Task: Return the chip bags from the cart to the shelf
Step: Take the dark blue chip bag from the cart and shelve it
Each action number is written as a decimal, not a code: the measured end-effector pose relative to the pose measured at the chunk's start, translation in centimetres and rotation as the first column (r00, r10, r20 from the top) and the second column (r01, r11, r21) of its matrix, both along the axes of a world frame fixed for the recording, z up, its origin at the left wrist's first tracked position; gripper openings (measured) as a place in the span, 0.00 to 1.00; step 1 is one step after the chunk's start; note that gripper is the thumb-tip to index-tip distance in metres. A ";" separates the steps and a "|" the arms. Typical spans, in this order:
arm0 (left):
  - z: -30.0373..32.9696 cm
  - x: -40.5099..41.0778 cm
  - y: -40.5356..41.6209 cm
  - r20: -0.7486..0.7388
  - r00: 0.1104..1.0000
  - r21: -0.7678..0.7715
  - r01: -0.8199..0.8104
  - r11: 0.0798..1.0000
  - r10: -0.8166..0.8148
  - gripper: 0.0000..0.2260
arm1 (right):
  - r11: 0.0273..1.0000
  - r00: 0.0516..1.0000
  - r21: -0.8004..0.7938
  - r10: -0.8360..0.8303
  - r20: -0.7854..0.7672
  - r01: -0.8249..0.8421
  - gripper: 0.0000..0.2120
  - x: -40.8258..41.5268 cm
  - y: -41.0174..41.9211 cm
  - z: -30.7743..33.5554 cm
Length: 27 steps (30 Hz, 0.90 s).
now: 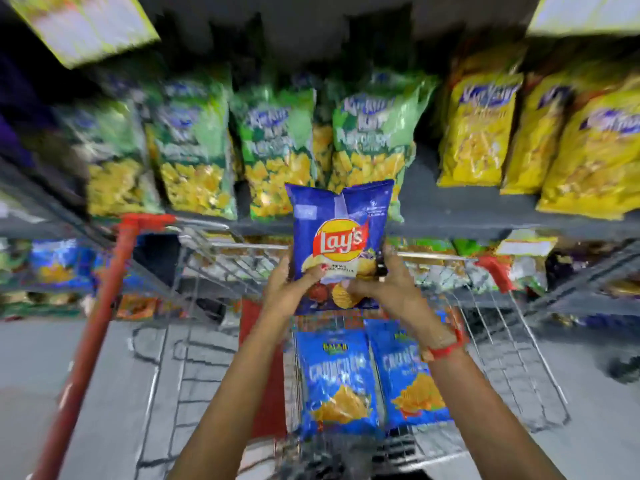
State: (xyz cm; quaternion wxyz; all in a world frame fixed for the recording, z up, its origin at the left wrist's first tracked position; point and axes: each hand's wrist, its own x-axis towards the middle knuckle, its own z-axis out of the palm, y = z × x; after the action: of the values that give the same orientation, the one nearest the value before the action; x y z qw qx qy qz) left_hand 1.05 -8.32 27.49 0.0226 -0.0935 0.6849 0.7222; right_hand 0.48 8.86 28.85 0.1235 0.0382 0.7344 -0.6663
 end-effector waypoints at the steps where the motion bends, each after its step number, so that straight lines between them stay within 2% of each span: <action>1: 2.1 -0.2 -0.6 -0.068 0.998 0.010 -0.002 1.000 0.002 0.14 | 1.000 0.998 -0.010 0.015 -0.059 -0.016 0.34 -0.4 -0.5 1.9; 4: 8.7 -0.8 -2.0 -0.226 0.974 0.028 0.001 1.000 0.006 0.14 | 0.995 0.972 -0.065 0.065 -0.226 -0.081 0.37 -1.6 -2.0 8.2; 7: 14.6 -2.0 -3.5 -0.361 0.932 0.022 -0.007 1.000 0.015 0.18 | 0.987 0.920 -0.091 0.087 -0.383 -0.131 0.34 -2.6 -3.0 13.9; 11: 21.2 -3.3 -4.8 -0.516 0.856 0.035 -0.028 0.999 0.042 0.17 | 0.979 0.865 -0.114 0.093 -0.494 -0.171 0.32 -3.6 -3.8 20.4; 16: 28.2 -5.3 -5.9 -0.636 0.768 0.059 -0.043 0.997 0.071 0.16 | 0.965 0.825 -0.173 0.066 -0.562 -0.195 0.29 -6.2 -5.3 27.2; 21: 33.4 -9.1 -7.5 -0.710 0.690 0.062 -0.138 0.988 0.141 0.12 | 0.968 0.800 -0.180 0.031 -0.599 -0.173 0.29 -10.7 -8.1 32.0; 27: 36.5 -12.6 -9.0 -0.712 0.676 0.061 -0.209 0.976 0.189 0.13 | 0.980 0.811 -0.172 -0.019 -0.585 -0.102 0.34 -15.4 -11.6 34.5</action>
State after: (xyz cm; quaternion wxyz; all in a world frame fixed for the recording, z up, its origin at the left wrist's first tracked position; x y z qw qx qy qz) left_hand -11.54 -17.30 64.00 -0.3244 0.1195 0.6347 0.6911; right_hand -14.95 -2.74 63.31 -0.0902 -0.1964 0.6686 -0.7115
